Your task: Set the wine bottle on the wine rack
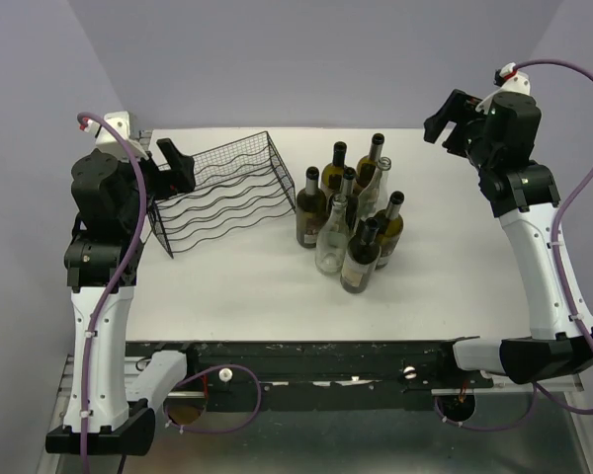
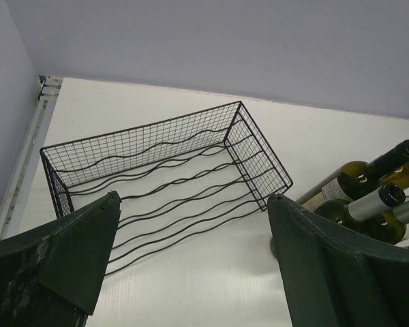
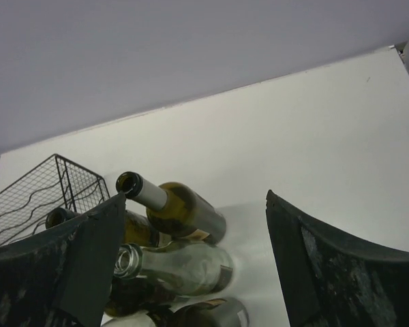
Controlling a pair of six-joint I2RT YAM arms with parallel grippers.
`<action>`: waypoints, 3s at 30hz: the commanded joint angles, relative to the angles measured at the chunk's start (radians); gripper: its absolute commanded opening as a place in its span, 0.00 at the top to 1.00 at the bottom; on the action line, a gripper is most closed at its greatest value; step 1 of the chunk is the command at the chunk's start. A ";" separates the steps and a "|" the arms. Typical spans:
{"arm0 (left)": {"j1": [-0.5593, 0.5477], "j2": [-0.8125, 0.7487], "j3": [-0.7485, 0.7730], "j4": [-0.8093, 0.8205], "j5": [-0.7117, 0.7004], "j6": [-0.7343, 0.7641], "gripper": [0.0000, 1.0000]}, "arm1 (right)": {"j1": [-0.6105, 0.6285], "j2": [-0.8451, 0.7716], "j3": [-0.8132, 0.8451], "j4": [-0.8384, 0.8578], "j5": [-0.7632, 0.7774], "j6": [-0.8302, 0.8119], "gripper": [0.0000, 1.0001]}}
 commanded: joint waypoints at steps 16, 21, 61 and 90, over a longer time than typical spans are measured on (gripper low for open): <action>-0.014 -0.061 -0.183 0.273 0.782 -0.061 0.01 | 0.002 -0.067 0.063 -0.235 -0.646 -0.033 0.09; -0.097 -0.052 -0.218 0.300 0.784 -0.054 0.01 | 0.003 -0.136 -0.033 -0.219 -0.596 0.005 0.10; -0.235 -0.036 -0.292 0.355 0.468 -0.034 0.01 | 0.514 -0.038 -0.035 -0.517 0.019 -0.053 0.27; -0.237 -0.053 -0.335 0.352 0.522 0.015 0.01 | 0.622 -0.009 -0.055 -0.492 0.056 -0.111 0.99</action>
